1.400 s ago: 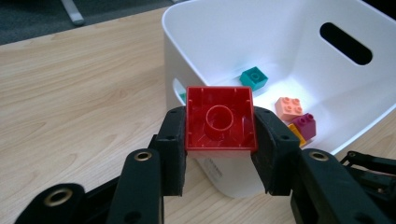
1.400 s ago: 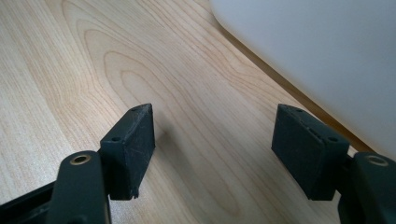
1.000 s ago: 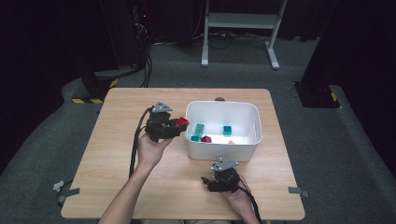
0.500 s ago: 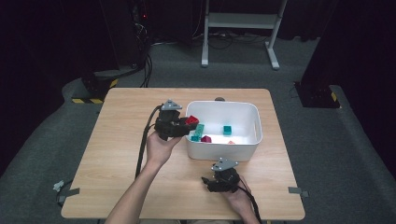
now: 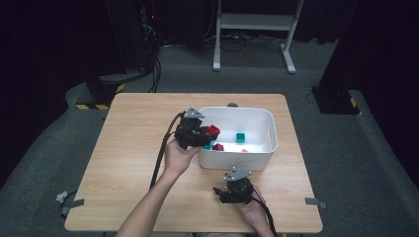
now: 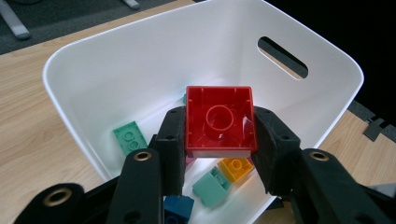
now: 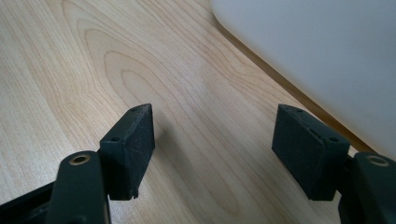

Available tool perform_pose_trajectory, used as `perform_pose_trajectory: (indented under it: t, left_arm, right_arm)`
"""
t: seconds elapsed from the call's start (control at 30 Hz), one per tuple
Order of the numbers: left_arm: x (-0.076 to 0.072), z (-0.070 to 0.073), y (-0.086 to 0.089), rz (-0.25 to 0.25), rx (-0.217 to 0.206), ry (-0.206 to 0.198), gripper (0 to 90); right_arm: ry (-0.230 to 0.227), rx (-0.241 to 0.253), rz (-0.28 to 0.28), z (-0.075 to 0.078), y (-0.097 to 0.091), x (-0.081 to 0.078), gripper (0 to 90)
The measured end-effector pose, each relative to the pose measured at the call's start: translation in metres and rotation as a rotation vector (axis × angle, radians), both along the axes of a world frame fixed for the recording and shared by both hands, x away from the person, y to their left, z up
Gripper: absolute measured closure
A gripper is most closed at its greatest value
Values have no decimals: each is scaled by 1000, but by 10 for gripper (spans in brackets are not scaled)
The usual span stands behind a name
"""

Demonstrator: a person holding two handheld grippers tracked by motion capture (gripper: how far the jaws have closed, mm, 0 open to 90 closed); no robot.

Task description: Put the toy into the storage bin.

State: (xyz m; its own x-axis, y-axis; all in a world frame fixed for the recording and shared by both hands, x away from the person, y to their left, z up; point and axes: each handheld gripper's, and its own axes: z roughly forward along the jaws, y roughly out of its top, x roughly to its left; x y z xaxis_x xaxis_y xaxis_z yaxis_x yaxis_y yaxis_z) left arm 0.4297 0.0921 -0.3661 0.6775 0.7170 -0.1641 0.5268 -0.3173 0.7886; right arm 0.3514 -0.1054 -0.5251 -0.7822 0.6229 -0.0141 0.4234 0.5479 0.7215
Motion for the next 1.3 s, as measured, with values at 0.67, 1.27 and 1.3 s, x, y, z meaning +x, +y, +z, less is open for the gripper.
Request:
perform_pose_trajectory:
  t: [0.67, 1.27, 1.3]
  left_arm:
    - [8, -11, -18, -24, 17, 18, 494]
    - [2, -4, -6, 17, 26, -21, 428]
    - [2, -4, -6, 17, 26, -21, 426]
  right_arm:
    - [0, 0, 2, 0, 0, 0, 296]
    - [-1, -1, 1, 0, 0, 0, 295]
    - [-1, -1, 1, 0, 0, 0, 295]
